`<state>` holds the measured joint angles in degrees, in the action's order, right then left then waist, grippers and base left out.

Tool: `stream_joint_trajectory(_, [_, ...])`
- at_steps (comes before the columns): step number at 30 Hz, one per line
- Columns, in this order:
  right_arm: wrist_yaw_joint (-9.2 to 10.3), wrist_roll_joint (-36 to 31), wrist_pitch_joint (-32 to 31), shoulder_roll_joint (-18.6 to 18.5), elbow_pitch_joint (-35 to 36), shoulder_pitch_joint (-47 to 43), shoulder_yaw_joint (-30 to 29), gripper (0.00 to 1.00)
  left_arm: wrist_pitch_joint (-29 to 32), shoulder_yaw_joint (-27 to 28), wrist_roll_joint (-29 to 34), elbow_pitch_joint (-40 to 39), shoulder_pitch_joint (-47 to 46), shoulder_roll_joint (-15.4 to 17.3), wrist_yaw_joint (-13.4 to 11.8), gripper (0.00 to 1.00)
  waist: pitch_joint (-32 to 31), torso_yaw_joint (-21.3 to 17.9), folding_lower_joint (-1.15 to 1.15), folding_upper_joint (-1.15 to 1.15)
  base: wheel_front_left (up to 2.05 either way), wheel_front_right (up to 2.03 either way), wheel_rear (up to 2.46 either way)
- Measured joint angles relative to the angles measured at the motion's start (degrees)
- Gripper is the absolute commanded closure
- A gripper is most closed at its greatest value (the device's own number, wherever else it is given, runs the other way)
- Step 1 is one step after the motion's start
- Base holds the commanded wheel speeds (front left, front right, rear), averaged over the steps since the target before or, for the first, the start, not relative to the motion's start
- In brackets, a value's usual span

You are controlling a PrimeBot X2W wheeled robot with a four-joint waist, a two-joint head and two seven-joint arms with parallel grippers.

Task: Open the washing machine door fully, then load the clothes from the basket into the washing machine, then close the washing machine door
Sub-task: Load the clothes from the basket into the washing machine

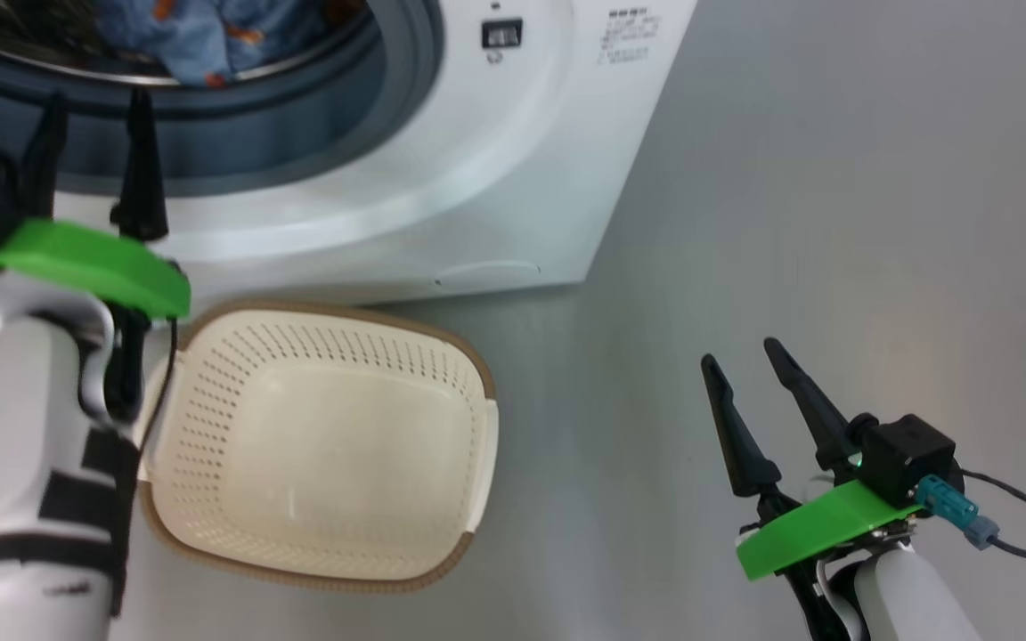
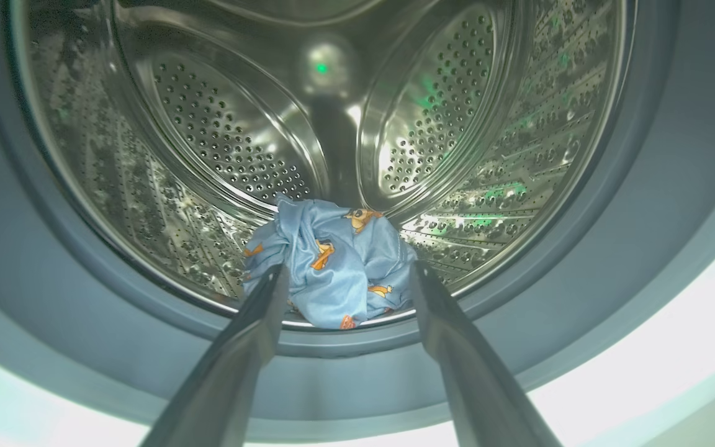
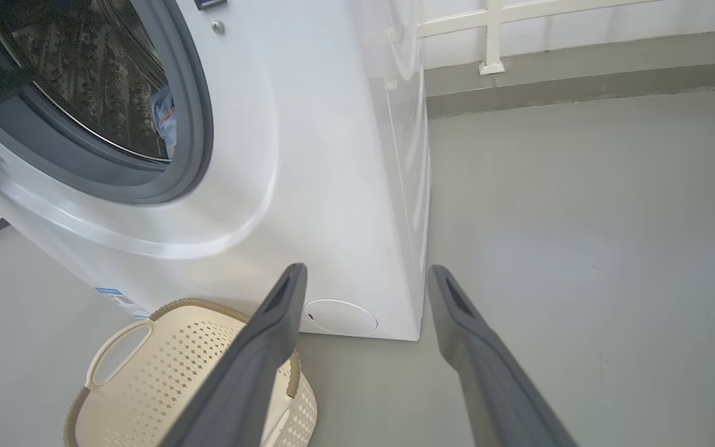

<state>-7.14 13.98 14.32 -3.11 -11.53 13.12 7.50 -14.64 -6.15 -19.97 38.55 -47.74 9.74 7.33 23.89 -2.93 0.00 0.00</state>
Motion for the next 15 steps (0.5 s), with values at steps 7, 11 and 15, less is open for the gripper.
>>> stream_joint_trajectory(7, [0.0, -0.9, 0.0, -0.02, -0.54, -2.25, -0.54, 0.0, 0.0, 2.72, 1.57, -8.0, 10.56, -0.46, -0.36, 0.0, -5.9, 1.57, 0.0, 0.0, 0.0, 0.0, 0.0])
stream_joint_trajectory(11, [0.0, -0.99, 0.0, -0.02, -0.54, -3.07, -0.57, 0.0, 0.0, 3.25, 2.11, -11.44, 16.11, -0.75, -0.47, 0.0, -8.89, 2.39, 0.0, 0.0, 0.0, 0.0, 0.0])
stream_joint_trajectory(15, [0.0, -1.15, 0.0, -0.01, -0.55, -4.59, -0.58, 0.0, 0.0, 4.0, 2.55, -14.56, 21.04, -1.34, -0.68, 0.0, -11.61, 3.14, 0.0, 0.0, 0.0, 0.0, 0.0])
